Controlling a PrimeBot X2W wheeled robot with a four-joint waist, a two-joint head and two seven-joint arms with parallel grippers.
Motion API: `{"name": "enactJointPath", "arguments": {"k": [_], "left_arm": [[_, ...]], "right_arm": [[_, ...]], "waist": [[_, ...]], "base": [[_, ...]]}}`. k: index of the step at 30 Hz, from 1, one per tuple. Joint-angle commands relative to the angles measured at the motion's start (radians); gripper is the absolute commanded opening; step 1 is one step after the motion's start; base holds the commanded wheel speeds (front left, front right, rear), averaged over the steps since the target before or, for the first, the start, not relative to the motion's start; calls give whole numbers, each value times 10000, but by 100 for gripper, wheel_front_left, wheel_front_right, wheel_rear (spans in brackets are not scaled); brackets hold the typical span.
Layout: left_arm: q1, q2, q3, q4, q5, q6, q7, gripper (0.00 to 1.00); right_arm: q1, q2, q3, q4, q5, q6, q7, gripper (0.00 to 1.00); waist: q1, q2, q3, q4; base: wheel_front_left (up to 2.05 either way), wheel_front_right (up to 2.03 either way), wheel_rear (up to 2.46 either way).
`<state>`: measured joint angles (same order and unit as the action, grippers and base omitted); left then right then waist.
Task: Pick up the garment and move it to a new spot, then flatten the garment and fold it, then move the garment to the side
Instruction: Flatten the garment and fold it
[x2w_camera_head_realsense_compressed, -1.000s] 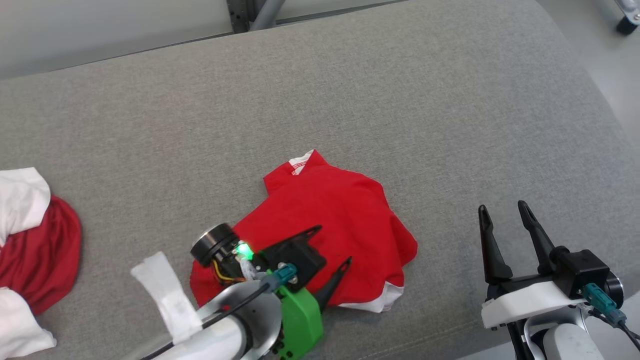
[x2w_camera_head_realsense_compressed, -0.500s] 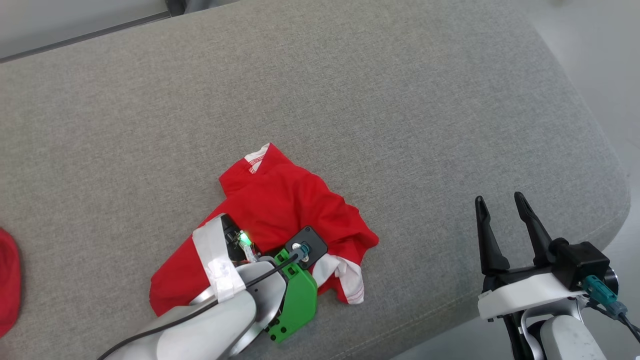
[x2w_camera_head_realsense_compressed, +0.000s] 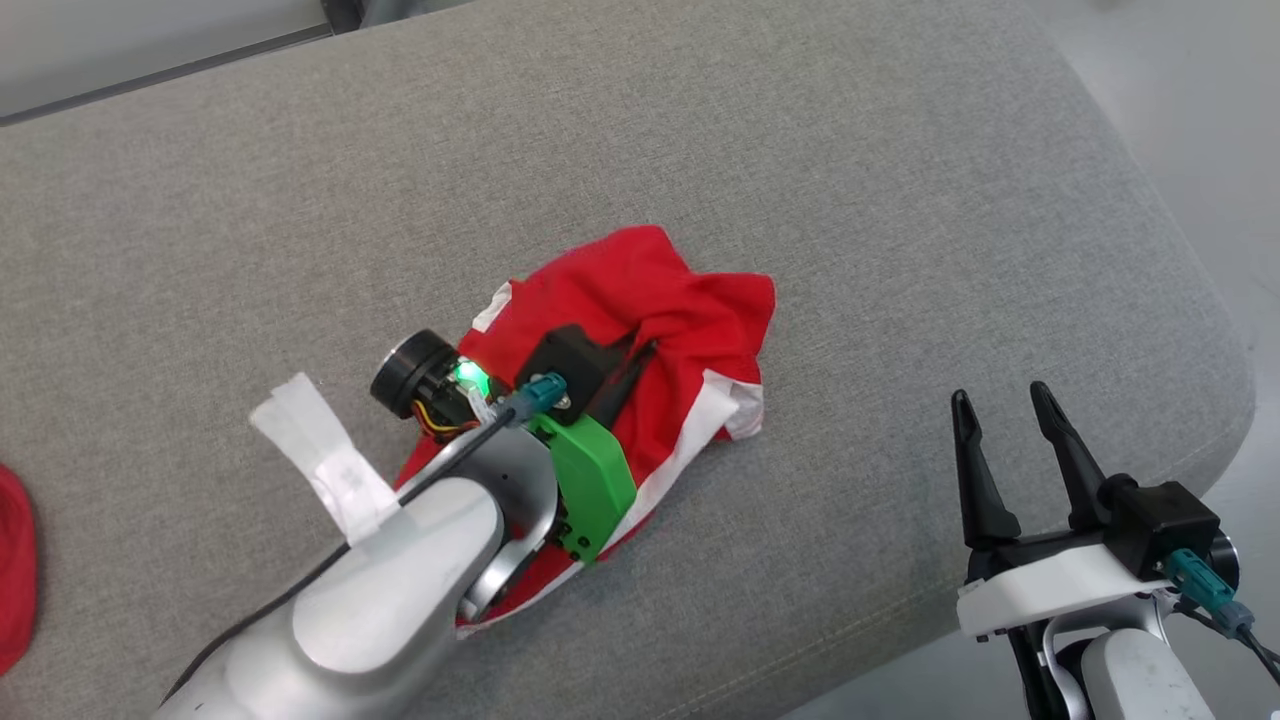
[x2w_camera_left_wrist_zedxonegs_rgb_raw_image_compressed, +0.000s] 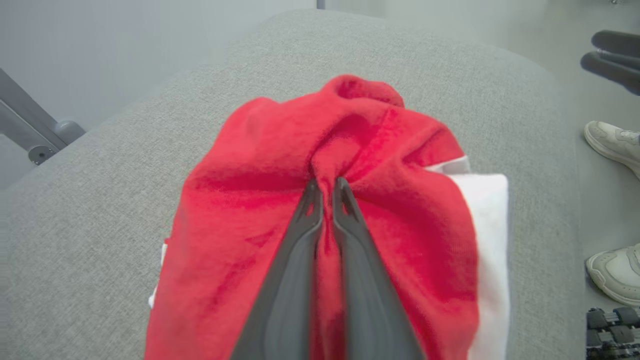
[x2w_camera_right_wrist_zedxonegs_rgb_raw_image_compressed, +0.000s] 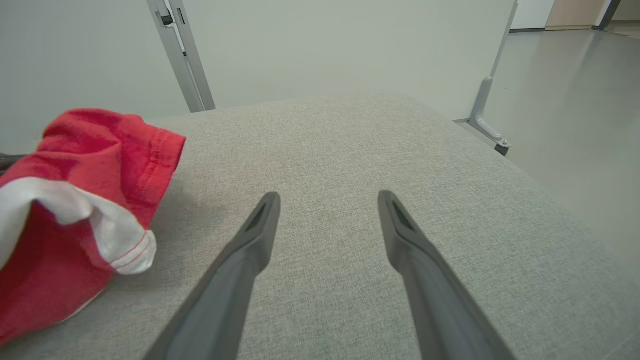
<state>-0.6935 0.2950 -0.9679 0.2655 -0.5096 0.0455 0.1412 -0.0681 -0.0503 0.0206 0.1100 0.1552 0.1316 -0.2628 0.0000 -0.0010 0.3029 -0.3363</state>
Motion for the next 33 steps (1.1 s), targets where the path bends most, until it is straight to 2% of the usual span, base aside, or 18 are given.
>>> {"name": "enactJointPath", "arguments": {"k": [1,5,9,10,11,12,15,19,26,29,33], "left_arm": [[-68,-78,212,163,-259,87,-202,0],[-136,-251,661,1189,-643,87,-579,0],[-350,-355,659,2573,-438,182,-1009,0],[-380,-419,658,2878,-398,213,-1162,18],[-377,-492,674,3201,-425,227,-1271,44],[-369,-527,665,3471,-444,194,-1368,98],[-397,-702,650,4103,-473,61,-1672,100],[-432,-878,894,4229,-687,27,-2291,100],[432,-570,1249,3025,-1157,214,-2782,100],[1200,-221,1496,1974,-1398,578,-3006,100],[2624,330,1995,403,-1569,1466,-3553,100]], "right_arm": [[-126,-4,8,4,-85,-18,-33,100],[-226,-1,100,21,-122,-18,-33,100],[-301,-1,176,87,-148,-18,-32,100],[-311,-2,172,92,-151,-18,-32,100],[-306,-2,176,98,-152,-18,-32,100],[-291,-2,164,103,-145,-18,-32,100],[-191,-2,96,99,-125,-18,-32,100],[-29,-1,-15,99,-132,-18,-32,100],[159,-6,-429,-12,-120,-18,-32,100],[274,-9,-587,-108,-249,-18,-32,100],[440,-7,-872,-300,-428,-18,-32,100]], "waist": [[0,10,15,11],[0,10,101,-38],[0,10,203,-166],[0,10,216,-189],[0,10,228,-207],[0,10,236,-218],[0,10,231,-186],[0,10,123,13],[0,10,-355,604],[0,10,-628,880],[0,10,-1034,1292]], "base": [[0,0,0],[0,0,0],[0,0,0],[0,0,0],[0,0,0],[0,0,0],[0,0,0],[0,0,0],[0,0,0],[0,0,0],[0,0,0]]}}
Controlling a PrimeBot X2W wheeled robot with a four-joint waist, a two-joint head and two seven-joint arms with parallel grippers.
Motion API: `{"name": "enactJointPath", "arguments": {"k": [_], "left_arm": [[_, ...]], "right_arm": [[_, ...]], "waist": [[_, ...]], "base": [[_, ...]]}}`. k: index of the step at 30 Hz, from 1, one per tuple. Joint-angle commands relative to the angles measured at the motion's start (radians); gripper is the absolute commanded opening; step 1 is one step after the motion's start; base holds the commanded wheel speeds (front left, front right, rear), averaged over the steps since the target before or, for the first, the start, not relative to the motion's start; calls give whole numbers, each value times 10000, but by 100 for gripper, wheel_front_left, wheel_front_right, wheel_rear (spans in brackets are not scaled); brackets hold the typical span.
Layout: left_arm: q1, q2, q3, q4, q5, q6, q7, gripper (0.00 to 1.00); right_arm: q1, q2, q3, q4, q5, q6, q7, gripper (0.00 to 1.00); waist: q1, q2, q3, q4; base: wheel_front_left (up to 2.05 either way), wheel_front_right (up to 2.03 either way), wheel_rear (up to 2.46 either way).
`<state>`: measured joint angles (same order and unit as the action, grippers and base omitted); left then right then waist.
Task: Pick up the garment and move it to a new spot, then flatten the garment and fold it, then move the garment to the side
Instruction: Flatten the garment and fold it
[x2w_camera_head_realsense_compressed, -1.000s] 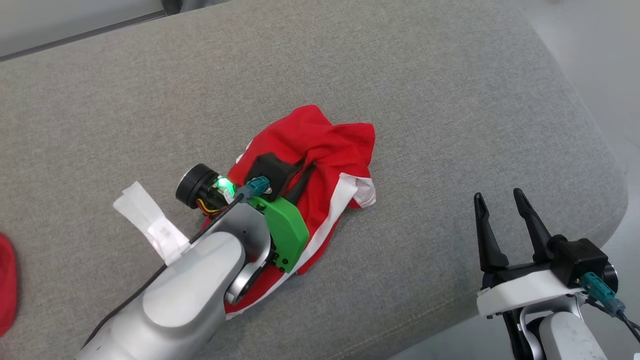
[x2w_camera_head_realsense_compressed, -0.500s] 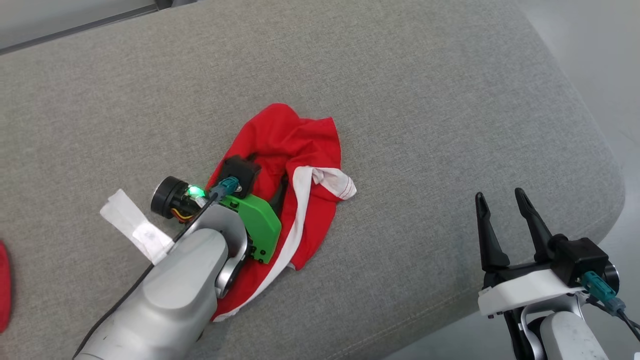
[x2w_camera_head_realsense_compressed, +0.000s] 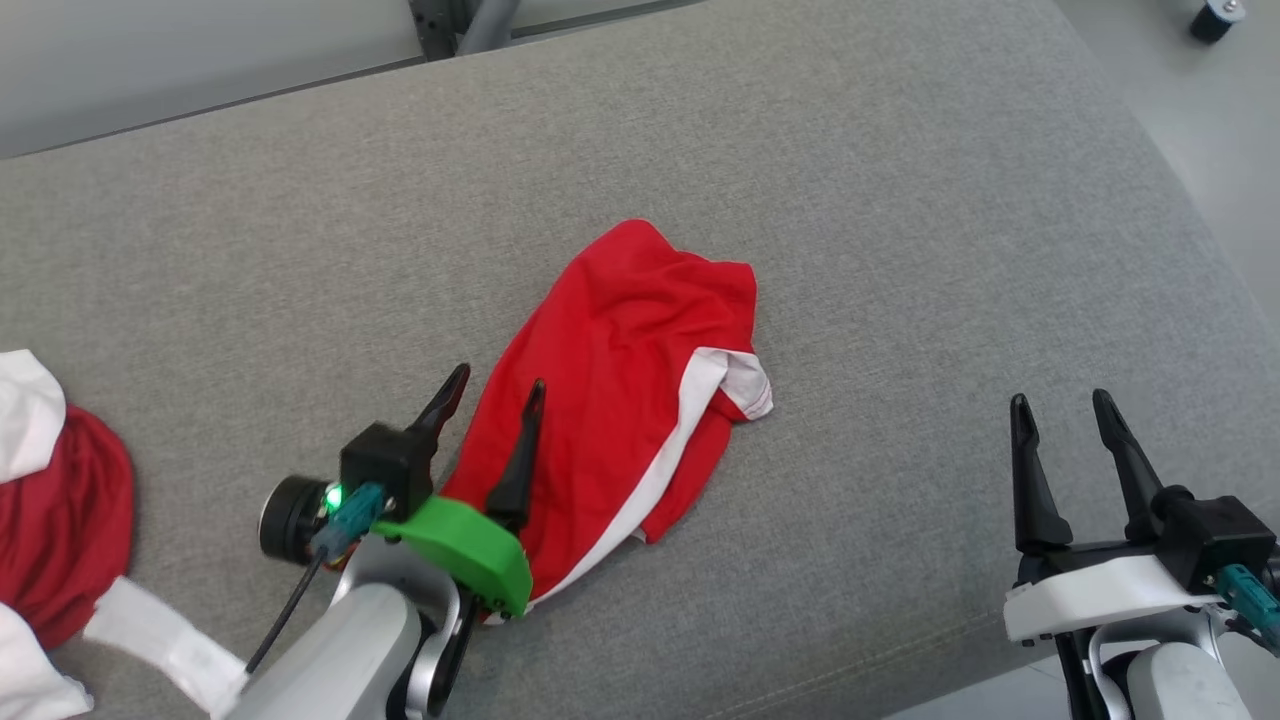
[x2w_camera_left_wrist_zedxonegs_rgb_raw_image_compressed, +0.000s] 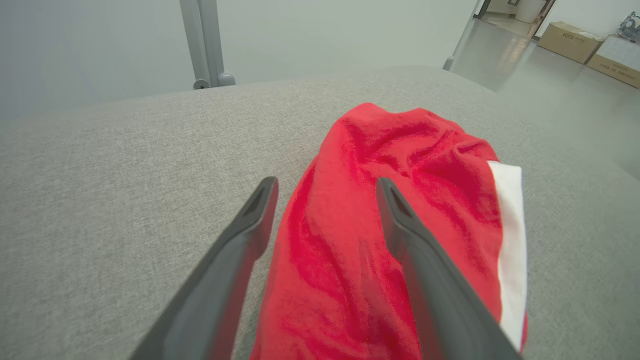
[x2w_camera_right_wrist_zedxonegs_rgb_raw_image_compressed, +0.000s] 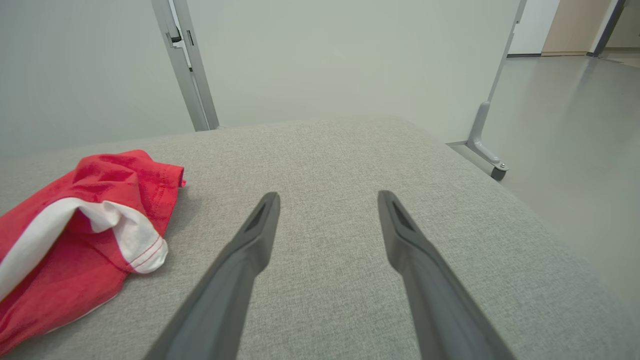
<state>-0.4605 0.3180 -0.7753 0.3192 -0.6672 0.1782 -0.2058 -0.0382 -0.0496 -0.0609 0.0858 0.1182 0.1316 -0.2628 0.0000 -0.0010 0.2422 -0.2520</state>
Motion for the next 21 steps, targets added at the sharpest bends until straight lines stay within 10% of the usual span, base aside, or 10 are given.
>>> {"name": "enactJointPath", "arguments": {"k": [1,11,21], "left_arm": [[661,250,240,-502,-11,410,-205,100],[3415,813,1692,-2548,876,2173,-596,100],[5783,61,3575,-2784,2652,963,-593,100]], "right_arm": [[178,-16,-133,-103,-103,-18,-32,100],[549,-7,-803,-302,-446,-16,-32,100],[890,-164,-654,418,-911,-18,-32,100]], "waist": [[0,10,-515,573],[0,10,-1132,1744],[0,10,-1997,2479]], "base": [[0,0,0],[0,0,0],[0,0,0]]}}
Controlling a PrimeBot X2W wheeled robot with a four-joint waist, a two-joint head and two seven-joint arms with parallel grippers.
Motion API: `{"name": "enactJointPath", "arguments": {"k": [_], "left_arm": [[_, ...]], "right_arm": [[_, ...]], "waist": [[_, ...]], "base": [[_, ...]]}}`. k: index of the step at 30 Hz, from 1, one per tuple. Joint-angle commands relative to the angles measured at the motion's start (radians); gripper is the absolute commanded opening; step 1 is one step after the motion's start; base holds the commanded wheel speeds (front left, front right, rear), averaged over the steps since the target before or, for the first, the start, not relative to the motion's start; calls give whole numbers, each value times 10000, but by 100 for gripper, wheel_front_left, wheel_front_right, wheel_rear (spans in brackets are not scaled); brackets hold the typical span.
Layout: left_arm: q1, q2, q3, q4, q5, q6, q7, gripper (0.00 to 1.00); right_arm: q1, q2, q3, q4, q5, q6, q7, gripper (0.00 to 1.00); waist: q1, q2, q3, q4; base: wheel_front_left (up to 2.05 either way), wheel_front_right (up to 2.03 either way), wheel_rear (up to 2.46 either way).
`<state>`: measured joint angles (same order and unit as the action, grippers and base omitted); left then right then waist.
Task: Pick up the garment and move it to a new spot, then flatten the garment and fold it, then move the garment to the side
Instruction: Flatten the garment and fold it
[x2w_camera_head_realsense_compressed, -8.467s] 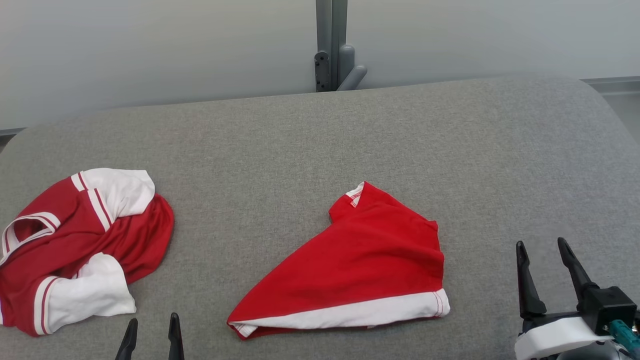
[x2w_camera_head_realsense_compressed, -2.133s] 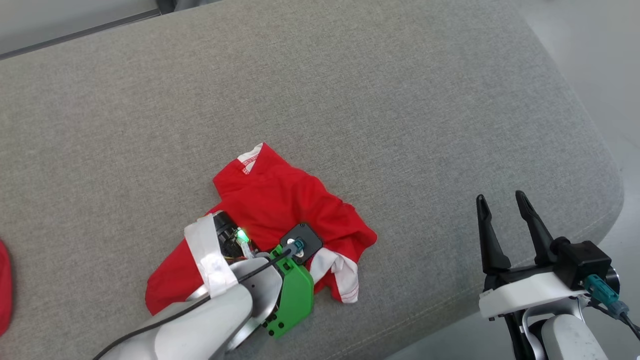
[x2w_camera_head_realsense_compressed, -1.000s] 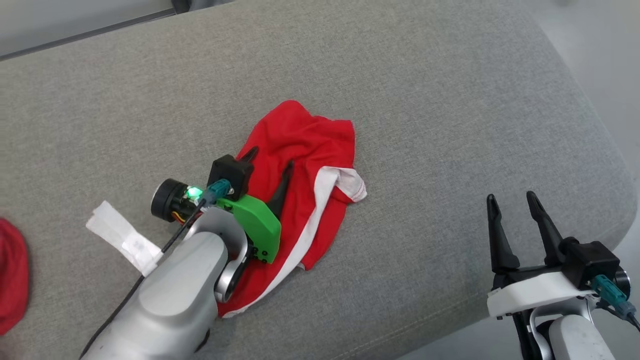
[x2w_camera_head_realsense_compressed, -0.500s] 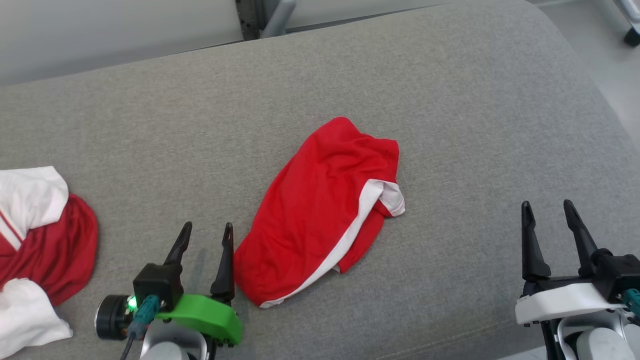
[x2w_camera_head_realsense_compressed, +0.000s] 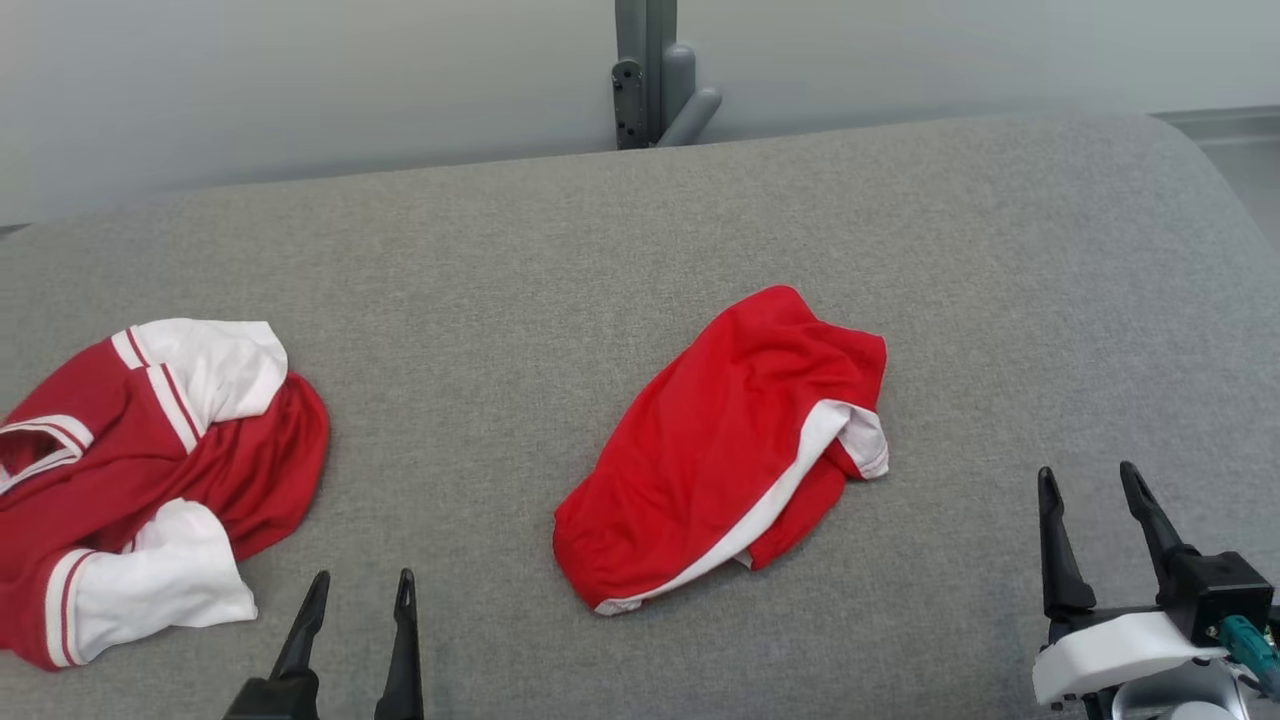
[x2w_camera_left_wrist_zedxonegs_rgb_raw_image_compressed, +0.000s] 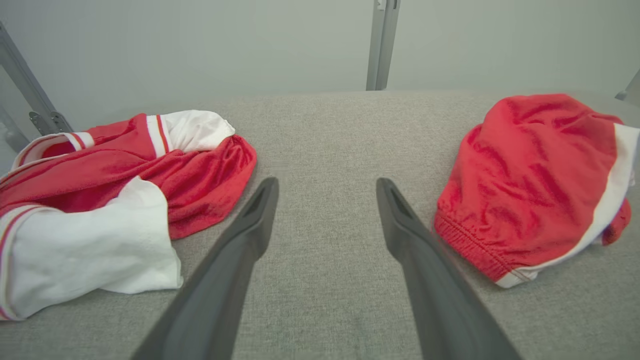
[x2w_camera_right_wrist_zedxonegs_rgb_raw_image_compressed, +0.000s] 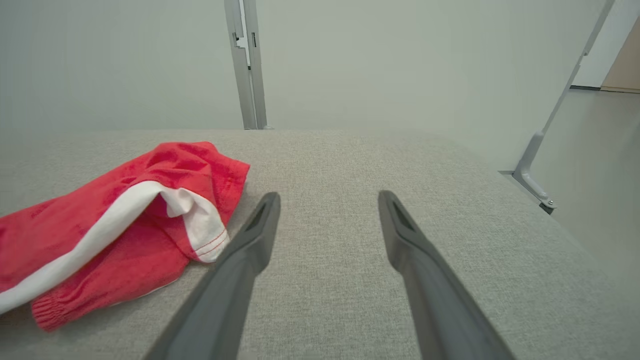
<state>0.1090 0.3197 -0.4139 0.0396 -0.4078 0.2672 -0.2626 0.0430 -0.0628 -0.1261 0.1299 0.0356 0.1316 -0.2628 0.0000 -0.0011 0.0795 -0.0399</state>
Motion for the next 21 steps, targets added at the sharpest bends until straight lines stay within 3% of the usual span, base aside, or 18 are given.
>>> {"name": "enactJointPath", "arguments": {"k": [1,13,17,21], "left_arm": [[228,-84,170,22,175,-200,-27,100],[1118,-1182,2825,848,1302,-2800,-16,100],[1100,-1509,3353,891,1656,-3352,-17,100],[946,-1806,3715,904,1998,-3631,-17,100]], "right_arm": [[140,-29,37,65,-88,-18,-32,100],[275,31,684,552,-190,-18,-32,100],[241,59,764,548,-195,-18,-32,100],[108,74,857,557,-176,-18,-32,100]], "waist": [[0,11,-426,409],[0,11,-672,588],[0,11,-614,582],[0,11,-514,551]], "base": [[0,0,0],[0,0,0],[0,0,0],[0,0,0]]}}
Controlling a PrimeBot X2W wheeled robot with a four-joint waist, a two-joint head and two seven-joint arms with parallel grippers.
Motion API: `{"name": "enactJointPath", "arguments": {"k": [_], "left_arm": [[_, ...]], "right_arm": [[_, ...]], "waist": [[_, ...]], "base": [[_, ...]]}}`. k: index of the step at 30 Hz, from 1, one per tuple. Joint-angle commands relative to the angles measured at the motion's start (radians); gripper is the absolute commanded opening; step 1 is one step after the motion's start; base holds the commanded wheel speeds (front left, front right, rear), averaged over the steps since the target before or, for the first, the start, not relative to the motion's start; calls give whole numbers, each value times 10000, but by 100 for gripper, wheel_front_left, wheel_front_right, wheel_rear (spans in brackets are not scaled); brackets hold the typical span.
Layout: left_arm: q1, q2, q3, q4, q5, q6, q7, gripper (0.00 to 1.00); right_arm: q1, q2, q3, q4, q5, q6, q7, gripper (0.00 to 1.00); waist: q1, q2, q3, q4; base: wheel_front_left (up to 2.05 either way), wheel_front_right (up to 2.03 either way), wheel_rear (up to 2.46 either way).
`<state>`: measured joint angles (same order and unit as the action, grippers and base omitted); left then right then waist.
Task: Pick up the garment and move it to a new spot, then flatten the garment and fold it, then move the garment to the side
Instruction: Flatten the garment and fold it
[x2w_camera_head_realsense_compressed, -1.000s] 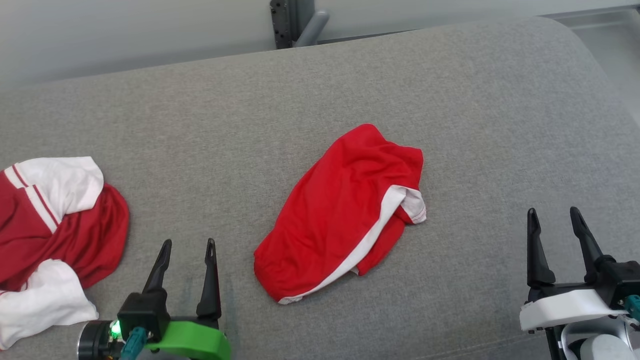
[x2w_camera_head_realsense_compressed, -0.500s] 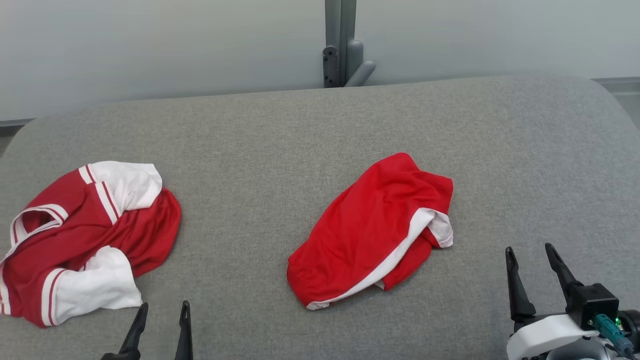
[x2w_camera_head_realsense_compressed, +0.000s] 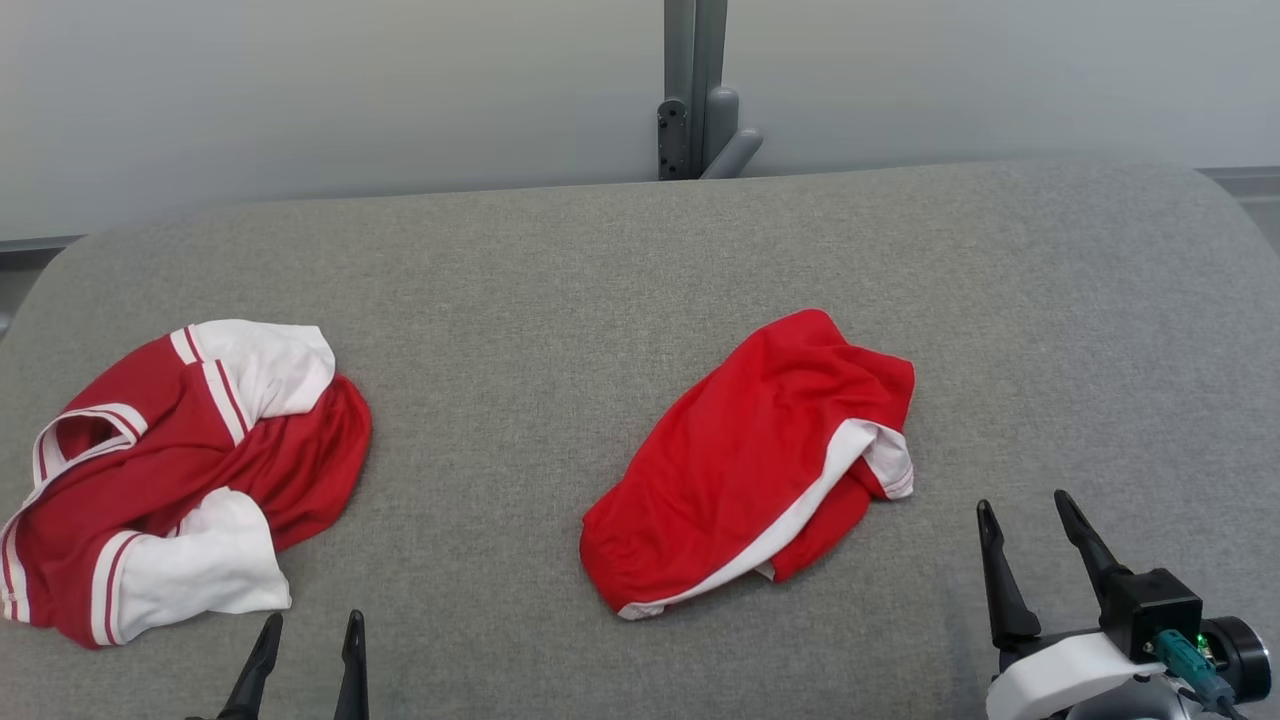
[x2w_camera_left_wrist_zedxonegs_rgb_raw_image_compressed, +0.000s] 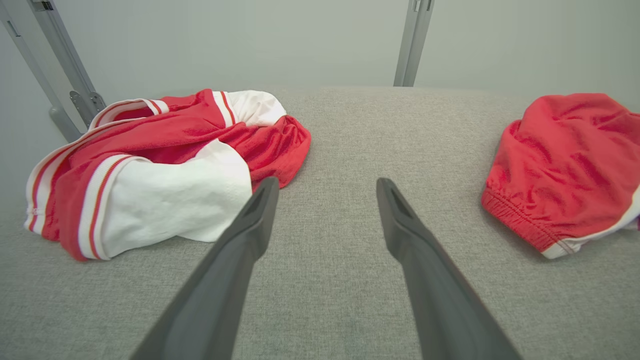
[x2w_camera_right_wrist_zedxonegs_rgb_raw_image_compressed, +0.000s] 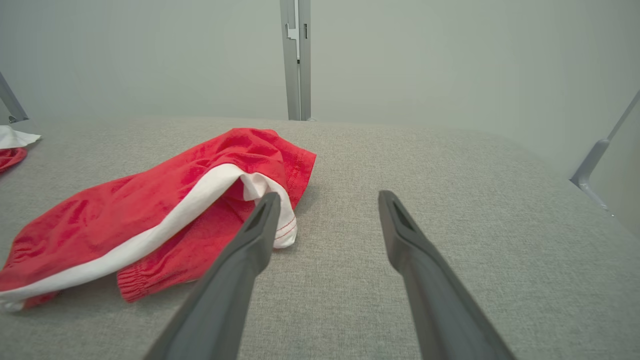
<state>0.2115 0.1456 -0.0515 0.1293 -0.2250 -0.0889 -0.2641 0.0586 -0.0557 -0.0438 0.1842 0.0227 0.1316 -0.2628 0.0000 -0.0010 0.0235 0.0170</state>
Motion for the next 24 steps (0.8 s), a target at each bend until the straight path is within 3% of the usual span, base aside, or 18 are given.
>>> {"name": "enactJointPath", "arguments": {"k": [1,8,12,15,24], "left_arm": [[-111,-133,123,24,219,-114,-1,100],[-316,-336,-529,384,274,-342,5,100],[-874,-227,-2238,733,-27,-408,1640,100],[-1313,-214,-3157,606,-408,-416,2458,100],[-2352,-397,-4429,807,-683,-422,3268,100]], "right_arm": [[-74,4,90,21,-50,-18,-32,100],[-560,-336,497,77,-362,-18,-32,100],[-1472,-948,1298,1356,-587,-18,118,100],[-2166,-1015,1487,2095,-651,-18,383,100],[-3720,-834,2152,3521,-839,-18,511,100]], "waist": [[0,10,71,-30],[0,10,346,-148],[0,10,787,-156],[0,10,1186,-93],[0,10,1999,4]], "base": [[0,0,0],[0,0,0],[0,0,0],[0,0,0],[0,0,0]]}}
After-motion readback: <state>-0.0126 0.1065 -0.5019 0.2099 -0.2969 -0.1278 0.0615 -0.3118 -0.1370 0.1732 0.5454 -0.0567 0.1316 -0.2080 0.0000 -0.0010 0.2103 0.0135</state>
